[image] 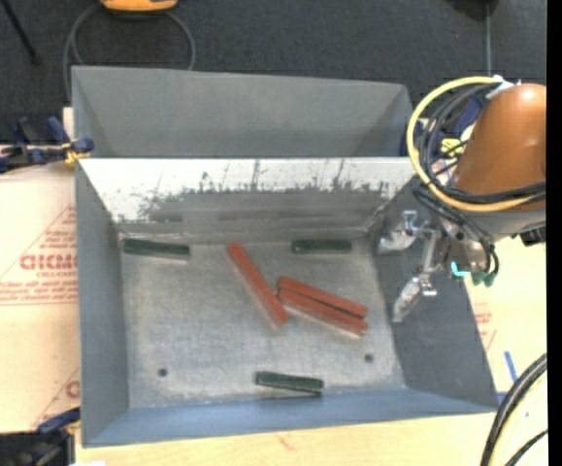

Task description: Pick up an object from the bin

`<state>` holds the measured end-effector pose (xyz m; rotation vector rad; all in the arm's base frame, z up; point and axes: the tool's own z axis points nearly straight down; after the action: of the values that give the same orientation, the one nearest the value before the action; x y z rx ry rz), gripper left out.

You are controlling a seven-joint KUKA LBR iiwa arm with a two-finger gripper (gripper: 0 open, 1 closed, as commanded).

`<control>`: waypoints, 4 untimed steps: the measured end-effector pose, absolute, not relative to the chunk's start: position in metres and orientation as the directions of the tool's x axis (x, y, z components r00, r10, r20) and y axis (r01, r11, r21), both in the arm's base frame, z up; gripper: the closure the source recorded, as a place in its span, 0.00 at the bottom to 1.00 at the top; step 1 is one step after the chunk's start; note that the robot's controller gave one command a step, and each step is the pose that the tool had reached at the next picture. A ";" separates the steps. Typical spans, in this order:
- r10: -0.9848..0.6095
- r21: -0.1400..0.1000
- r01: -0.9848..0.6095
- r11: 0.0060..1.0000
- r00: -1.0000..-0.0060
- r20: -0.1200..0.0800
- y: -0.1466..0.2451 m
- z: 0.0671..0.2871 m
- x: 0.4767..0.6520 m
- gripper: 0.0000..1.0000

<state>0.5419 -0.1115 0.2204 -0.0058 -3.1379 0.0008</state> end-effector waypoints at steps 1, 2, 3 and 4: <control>0.001 -0.002 0.001 1.000 -1.000 -0.004 -0.111 0.224 0.544 0.00; 0.015 -0.002 0.015 1.000 -1.000 -0.010 -0.103 0.170 0.544 0.00; -0.053 -0.004 -0.053 0.999 -0.999 -0.011 -0.088 0.080 0.549 1.00; -0.053 -0.004 -0.053 0.999 -0.999 -0.011 -0.087 0.080 0.549 1.00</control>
Offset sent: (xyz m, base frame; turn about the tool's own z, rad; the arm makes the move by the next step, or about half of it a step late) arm -0.0009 0.0257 -0.1456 0.0343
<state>0.5487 -0.0875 0.0799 0.0839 -3.1515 0.0058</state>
